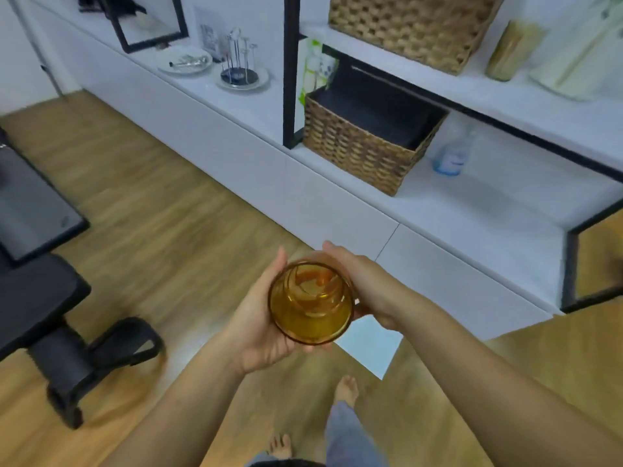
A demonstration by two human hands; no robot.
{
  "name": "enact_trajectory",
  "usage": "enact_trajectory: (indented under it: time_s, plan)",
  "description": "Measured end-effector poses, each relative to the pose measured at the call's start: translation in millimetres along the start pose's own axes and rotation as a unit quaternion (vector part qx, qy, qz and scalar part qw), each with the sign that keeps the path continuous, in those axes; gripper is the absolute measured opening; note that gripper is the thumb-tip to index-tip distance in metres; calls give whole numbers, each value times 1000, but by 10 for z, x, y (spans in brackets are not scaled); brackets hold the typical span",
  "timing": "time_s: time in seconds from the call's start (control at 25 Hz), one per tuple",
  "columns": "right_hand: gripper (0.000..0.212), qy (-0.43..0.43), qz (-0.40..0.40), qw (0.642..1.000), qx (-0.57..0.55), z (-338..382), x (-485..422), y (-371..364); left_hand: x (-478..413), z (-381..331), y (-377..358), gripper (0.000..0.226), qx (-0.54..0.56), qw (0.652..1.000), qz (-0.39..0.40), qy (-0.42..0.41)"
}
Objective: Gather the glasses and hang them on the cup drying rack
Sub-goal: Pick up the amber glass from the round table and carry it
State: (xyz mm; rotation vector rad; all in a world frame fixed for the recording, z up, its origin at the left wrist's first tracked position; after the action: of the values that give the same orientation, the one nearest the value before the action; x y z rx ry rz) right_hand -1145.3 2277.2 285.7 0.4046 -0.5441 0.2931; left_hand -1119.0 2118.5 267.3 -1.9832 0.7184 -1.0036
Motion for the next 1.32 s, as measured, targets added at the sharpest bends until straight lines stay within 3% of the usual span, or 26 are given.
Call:
enact_trajectory:
  time_s: [0.24,0.4,0.56,0.68,0.76,0.84,1.0,1.16,1.32]
  plan:
    - [54,34,146,989,-5,755,-1265,150,-289,-938,128,77,104,977,-116,-145]
    - [60,47,243,969,25,1367,-1873,137,-296,-1419,99,68,199,919,-180,-289]
    - [65,62,334,939,61,1746,-2322,-53,-267,-1735,225,66,245,873,-219,-360]
    - [67,67,376,921,83,1973,-2772,-141,-314,-2103,492,57,130,831,-349,-412]
    - [72,84,369,922,80,2241,-3113,-134,-321,-2433,728,60,-14,775,-458,-435]
    - [79,126,366,916,107,2555,-3439,-127,-333,-2766,941,71,-126,741,-487,-445]
    - [83,180,353,900,180,3273,-4134,-231,-380,-3751,1435,93,-243,762,-434,-415]
    - [89,214,304,896,243,3838,-4635,-348,-410,-4641,1733,99,-325,777,-402,-359]
    - [99,237,268,881,309,4280,-5138,-536,-387,-5280,2030,95,-343,770,-396,-364]
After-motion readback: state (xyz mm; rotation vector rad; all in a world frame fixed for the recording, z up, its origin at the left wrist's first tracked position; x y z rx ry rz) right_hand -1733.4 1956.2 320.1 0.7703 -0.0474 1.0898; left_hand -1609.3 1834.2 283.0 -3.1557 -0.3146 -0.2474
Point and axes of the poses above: each hand's wrist, its own x-axis away from the middle knuckle, its own y-axis out of the back of the hand, z = x × y, the point moved 2 cm from there along -x, towards the middle knuckle, and after that the axes turned 7 degrees about x, right-handed, at the moved point
